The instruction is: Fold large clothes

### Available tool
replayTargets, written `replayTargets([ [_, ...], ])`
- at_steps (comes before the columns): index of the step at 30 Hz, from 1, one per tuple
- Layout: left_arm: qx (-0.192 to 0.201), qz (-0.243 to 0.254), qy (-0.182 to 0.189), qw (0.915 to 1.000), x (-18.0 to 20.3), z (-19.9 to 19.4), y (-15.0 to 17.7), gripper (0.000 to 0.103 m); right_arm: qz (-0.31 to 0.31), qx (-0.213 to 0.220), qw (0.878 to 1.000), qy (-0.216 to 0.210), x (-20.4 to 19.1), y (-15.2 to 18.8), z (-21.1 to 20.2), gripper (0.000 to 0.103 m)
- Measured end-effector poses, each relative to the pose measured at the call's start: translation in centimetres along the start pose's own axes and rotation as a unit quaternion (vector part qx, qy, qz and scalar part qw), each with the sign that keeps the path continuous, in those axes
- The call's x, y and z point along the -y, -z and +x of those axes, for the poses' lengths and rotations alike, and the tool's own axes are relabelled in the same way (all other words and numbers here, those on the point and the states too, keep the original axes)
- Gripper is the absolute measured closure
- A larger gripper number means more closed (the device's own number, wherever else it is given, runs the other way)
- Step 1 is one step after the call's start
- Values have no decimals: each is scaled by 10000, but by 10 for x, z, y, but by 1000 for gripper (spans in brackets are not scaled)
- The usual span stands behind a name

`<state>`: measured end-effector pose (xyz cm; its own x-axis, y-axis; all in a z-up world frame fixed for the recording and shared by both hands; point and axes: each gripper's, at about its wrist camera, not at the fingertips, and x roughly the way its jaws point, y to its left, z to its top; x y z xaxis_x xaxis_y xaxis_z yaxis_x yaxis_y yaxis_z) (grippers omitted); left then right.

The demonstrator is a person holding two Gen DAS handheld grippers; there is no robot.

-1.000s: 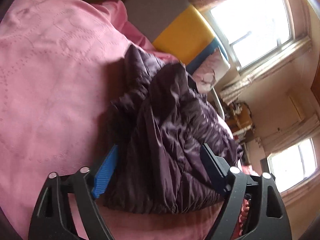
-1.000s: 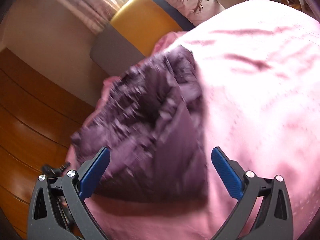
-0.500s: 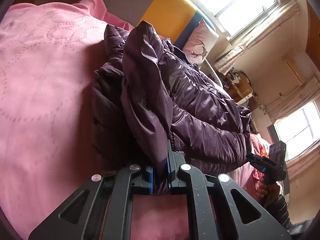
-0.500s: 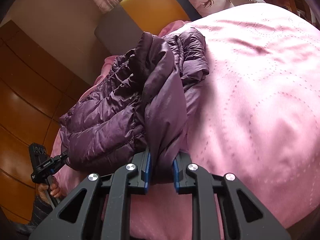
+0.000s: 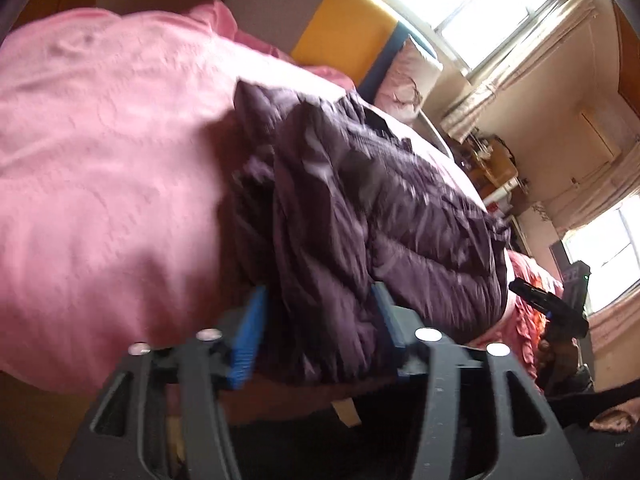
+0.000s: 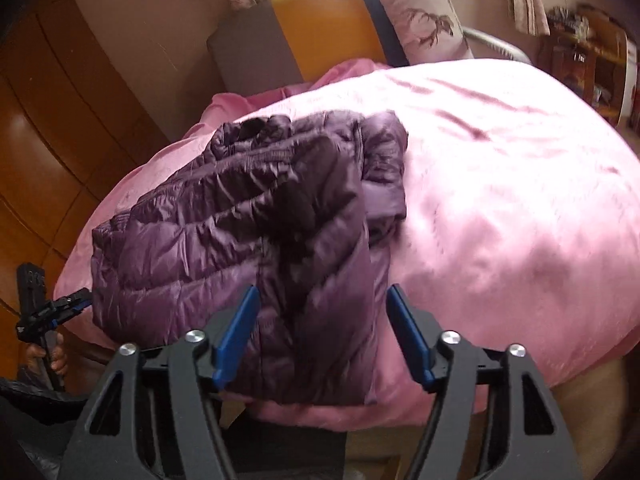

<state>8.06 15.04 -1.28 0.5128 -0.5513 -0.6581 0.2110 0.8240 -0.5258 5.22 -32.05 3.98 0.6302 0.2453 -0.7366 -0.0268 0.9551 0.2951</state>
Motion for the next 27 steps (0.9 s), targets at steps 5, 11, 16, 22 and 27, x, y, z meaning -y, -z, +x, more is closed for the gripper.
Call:
replayTargets([
  [5,231,194,3,9995,5,11,-30,41,-557,47,9977,393,-24,-18,32,32],
  [11,19,503,44,9987,20,48,-44,88,-884,-267,9944,521,-27,-19,53,87],
  [16,254,546,73,9982,24,32,-44,100,-817,169,9957,408,-35,-24,17,94],
  [22,782,614,363,9944,40,2,-63,100,-595,690,9958,-39,-42,-59,-14,94],
  [27,969,710,243,9925,41,11,-93,102,-372,800,9961,-72,-38,-90,0,94],
])
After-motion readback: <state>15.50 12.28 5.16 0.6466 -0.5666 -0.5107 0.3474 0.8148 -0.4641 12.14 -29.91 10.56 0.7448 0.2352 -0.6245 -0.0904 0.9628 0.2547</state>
